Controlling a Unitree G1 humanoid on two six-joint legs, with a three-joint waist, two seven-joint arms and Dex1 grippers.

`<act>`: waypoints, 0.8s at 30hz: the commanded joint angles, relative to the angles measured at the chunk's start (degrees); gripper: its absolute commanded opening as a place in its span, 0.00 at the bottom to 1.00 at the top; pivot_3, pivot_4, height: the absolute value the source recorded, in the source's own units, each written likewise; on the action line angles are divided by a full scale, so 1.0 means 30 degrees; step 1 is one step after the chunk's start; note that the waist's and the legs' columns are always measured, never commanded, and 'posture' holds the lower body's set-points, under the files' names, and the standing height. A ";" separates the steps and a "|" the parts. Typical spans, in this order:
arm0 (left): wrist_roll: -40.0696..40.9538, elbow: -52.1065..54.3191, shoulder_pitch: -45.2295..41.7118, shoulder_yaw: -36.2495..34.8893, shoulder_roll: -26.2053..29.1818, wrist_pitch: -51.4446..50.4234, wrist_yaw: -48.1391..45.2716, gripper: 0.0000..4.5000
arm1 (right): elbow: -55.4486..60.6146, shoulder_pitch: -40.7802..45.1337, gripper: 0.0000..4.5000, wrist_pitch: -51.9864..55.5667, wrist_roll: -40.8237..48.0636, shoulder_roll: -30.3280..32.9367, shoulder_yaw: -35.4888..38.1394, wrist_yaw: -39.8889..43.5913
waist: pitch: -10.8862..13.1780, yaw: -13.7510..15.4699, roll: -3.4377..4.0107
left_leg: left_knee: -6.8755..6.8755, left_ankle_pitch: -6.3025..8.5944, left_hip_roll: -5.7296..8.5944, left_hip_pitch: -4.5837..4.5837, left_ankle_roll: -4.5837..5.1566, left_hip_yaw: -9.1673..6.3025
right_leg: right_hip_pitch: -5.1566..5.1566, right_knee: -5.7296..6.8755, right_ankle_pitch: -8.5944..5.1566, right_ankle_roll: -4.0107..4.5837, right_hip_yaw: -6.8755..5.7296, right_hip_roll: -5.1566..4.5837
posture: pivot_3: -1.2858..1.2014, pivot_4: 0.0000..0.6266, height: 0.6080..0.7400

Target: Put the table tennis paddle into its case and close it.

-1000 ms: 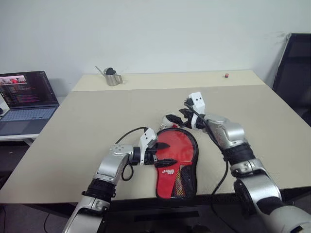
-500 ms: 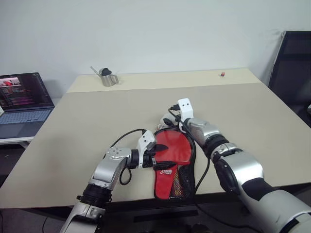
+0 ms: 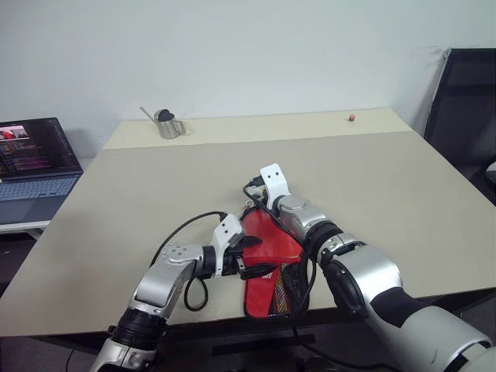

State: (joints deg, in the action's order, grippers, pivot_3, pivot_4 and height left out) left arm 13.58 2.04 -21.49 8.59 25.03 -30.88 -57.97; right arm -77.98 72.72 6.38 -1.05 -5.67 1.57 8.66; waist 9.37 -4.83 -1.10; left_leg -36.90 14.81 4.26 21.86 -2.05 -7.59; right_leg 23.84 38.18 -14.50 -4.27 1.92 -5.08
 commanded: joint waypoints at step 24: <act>-0.0104 -0.3051 -0.2230 0.0712 -0.1791 0.1909 0.1081 1.00 | 0.0636 -0.0725 0.01 -0.1246 -0.1833 0.2756 -0.0121 0.0872 | -0.0001 0.0019 -0.0001 | -0.0013 0.0000 0.0013 0.0000 0.0001 0.0018 | -0.0014 -0.0001 0.0004 -0.0005 0.0003 0.0003 | 0.52 0.24 1.00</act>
State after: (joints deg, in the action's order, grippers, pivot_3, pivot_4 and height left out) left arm 13.75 -6.44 -26.94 10.23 19.92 -27.07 -55.08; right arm -77.89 70.21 4.07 -6.28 1.68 0.95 11.33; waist 9.37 -4.77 -1.10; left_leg -36.94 14.81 4.30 21.85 -2.05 -7.54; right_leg 23.80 38.19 -14.49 -4.29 1.94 -5.06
